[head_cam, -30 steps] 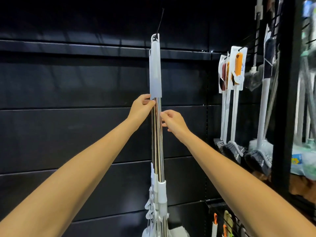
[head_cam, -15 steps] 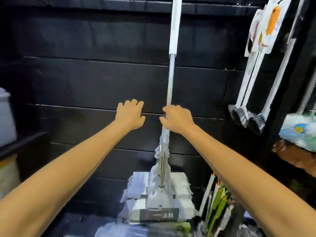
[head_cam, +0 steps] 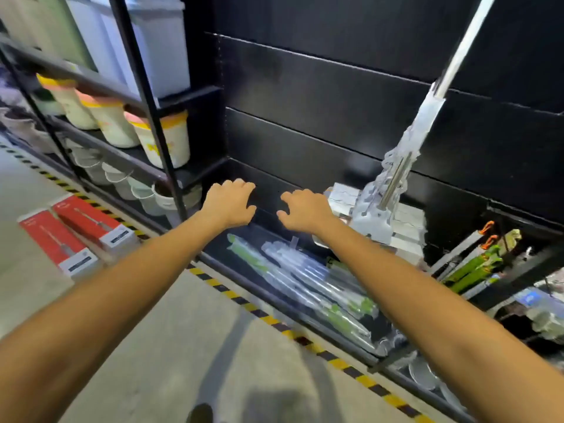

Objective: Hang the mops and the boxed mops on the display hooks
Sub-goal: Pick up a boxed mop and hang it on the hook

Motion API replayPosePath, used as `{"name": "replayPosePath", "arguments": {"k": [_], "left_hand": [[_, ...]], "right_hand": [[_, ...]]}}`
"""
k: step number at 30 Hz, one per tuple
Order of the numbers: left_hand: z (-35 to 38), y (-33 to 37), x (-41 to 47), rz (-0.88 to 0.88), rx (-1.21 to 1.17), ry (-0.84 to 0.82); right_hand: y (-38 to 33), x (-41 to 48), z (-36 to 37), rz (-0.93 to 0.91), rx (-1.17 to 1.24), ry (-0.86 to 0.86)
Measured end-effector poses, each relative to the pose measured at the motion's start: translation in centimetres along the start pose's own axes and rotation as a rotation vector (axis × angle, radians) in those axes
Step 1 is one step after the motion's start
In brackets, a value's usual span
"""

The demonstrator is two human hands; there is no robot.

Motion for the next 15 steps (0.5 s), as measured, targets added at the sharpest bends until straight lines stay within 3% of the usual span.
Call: {"name": "replayPosePath", "arguments": {"k": [7, 15], "left_hand": [[8.4, -15.1, -10.0, -0.245, -0.116, -0.145], [12.5, -34.8, -21.7, -0.492, -0.143, -0.216]], "right_hand": [[-16.3, 4.0, 4.9, -0.225, 0.0, -0.133], [-39.1, 10.0, 7.6, -0.437, -0.032, -0.215]]}}
Point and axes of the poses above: each hand's wrist, its own x-axis towards the middle knuckle, its own z-axis out of the palm, y = z × x, the point moved 3 cm from there along x, towards the middle knuckle, and after that the axes turned 5 degrees about -y, right-handed, at the moved point
